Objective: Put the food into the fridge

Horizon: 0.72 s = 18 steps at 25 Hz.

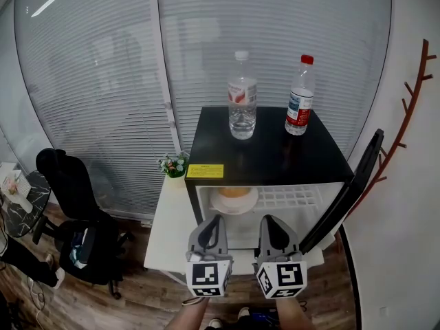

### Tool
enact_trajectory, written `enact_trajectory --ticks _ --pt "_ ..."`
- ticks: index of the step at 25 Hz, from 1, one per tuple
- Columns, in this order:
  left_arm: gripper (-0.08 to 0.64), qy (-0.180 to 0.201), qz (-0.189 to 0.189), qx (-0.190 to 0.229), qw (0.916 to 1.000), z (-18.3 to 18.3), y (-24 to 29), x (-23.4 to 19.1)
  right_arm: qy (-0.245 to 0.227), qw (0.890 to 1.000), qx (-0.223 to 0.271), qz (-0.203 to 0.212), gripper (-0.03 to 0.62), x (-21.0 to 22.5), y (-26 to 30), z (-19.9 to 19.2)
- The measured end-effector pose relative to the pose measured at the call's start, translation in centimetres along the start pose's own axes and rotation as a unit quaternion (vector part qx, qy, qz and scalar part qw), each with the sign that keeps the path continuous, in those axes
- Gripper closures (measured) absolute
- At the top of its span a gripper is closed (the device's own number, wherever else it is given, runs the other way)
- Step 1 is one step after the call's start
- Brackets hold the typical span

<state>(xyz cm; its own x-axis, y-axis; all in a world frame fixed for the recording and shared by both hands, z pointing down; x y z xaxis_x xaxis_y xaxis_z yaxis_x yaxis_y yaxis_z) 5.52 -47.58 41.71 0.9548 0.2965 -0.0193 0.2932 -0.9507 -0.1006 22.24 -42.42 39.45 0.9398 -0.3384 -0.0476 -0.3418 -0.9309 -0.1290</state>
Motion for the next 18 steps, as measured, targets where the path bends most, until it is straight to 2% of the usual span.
enact_trajectory --ticks 18 --pt "0.534 0.004 -0.003 0.008 1.0000 0.74 0.04 0.12 -0.004 1.000 0.002 -0.001 0.563 0.13 0.18 0.33"
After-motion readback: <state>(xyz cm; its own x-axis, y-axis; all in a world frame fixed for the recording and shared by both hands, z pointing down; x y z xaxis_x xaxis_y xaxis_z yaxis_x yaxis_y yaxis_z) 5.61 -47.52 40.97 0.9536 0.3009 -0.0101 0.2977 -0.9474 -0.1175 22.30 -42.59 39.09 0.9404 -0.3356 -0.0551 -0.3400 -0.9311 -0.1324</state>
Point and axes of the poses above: the fingertips, and each gripper's own axes: y forward along the fingers, x to its right, z out of its top, the point moved 9 cm from there along -y, backward along the fingers, and after that the axes turned 14 degrees about z, right-handed, at the moved point
